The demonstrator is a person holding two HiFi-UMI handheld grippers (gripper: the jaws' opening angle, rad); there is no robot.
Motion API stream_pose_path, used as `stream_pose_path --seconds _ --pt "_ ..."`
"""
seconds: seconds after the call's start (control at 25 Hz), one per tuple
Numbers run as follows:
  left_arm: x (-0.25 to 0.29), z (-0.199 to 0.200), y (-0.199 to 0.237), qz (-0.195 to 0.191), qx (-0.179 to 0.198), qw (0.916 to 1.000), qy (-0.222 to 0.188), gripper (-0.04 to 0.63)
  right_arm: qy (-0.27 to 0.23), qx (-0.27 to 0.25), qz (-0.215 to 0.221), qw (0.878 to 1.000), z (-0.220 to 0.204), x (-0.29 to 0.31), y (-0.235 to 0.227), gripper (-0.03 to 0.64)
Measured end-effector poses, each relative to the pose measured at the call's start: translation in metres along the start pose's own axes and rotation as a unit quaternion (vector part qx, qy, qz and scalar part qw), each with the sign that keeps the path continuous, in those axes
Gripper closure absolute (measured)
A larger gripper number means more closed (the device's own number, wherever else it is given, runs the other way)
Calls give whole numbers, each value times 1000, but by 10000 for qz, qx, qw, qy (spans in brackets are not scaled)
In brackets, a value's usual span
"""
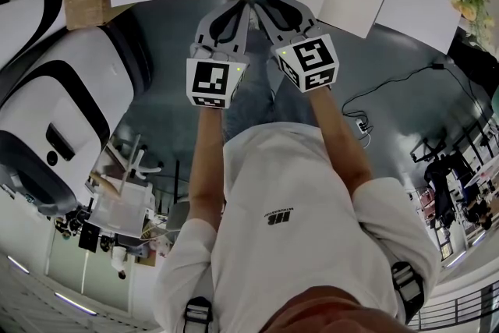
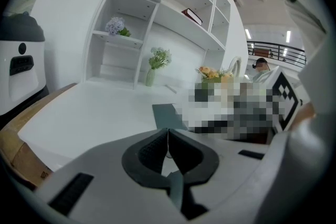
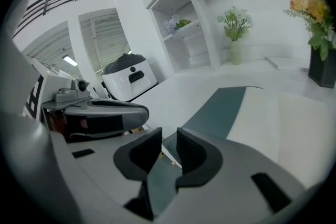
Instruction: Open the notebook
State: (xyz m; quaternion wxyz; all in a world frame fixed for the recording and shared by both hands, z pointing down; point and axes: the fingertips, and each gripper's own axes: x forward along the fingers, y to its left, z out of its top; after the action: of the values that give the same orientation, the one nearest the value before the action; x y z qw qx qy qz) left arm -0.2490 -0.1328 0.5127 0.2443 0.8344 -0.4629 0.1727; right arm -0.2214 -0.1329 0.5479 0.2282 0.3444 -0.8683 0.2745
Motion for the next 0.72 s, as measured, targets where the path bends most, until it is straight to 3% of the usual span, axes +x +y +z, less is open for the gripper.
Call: stream_pose_path --seconds 0.72 --pt "-12 31 -25 -13 214 9996 -201 595 -408 -331 -288 9982 38 -47 -10 577"
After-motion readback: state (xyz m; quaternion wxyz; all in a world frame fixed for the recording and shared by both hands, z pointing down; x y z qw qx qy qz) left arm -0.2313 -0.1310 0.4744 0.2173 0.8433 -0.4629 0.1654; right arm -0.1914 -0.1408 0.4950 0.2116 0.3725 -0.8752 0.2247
